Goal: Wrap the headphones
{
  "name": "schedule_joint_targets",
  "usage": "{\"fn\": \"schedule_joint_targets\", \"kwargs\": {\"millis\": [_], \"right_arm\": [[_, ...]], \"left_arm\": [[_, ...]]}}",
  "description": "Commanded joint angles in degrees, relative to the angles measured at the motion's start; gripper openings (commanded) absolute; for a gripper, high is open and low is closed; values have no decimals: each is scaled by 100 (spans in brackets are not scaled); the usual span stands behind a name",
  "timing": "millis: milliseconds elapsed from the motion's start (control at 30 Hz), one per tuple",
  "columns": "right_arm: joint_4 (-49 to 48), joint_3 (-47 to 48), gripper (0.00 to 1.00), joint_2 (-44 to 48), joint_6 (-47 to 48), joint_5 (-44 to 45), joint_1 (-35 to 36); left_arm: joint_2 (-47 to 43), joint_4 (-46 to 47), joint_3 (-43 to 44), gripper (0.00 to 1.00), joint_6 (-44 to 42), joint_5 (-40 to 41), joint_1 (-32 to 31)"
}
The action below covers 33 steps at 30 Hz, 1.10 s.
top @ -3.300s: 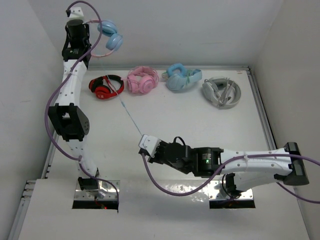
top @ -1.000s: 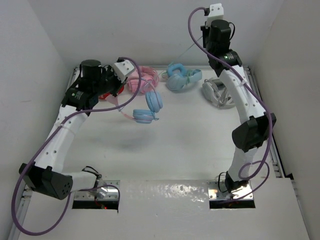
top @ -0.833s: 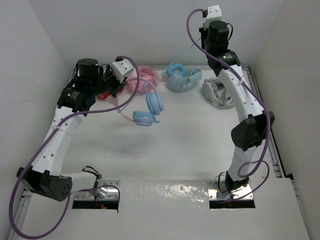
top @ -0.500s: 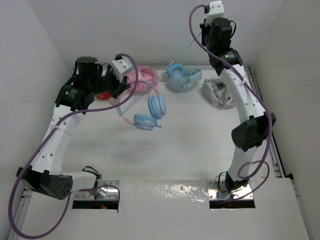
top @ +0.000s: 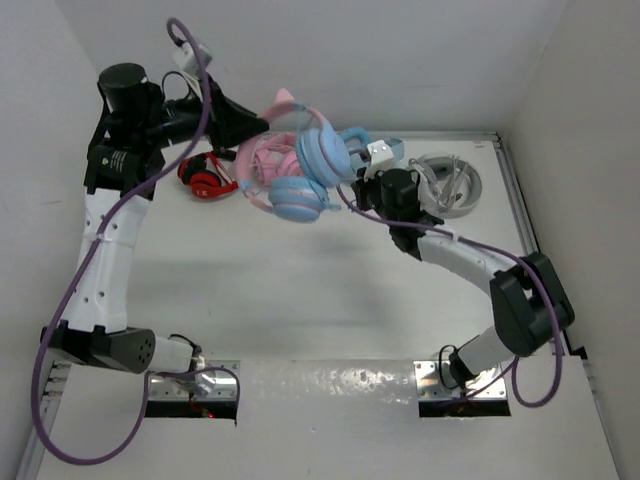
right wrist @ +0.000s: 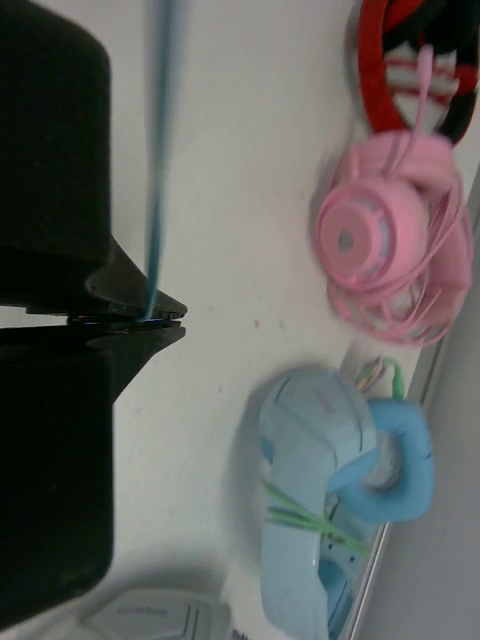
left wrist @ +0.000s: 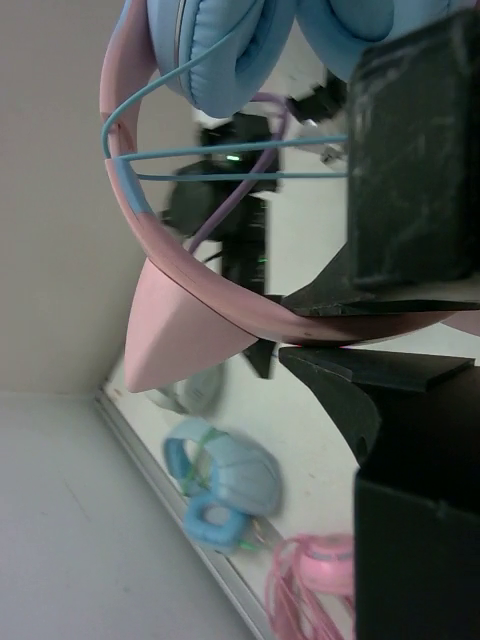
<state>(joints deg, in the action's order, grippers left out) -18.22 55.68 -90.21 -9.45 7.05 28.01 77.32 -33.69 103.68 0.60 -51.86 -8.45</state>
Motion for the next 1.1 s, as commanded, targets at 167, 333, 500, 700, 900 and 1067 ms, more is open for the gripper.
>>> {"fn": "schedule_joint_targets", "kwargs": {"millis": [167,333,500,700,900,1067], "right_arm": [[-3633,-1814,0,1084,-1444,173,925],[-3813,-1956,0,954,-762,638,1891],[-3409,-1412,0,365,-5,859,2725],[-2671,-814,0,-57,664,1071,3508],[-1854,-252,0,-479,243,298,3703],[-1088,994,0,-1155,-170,-317,3834]], "left_arm": [[336,3054,196,0,3359,-811,651],[424,2500,293,0,3209,-107,713],[495,2167,232,0,3245,684,845],[591,1376,346,0,2369,2608,1091],[600,1593,-118,0,1321,4437,1091],[609,2147,-804,0,995,5044,1091]]}}
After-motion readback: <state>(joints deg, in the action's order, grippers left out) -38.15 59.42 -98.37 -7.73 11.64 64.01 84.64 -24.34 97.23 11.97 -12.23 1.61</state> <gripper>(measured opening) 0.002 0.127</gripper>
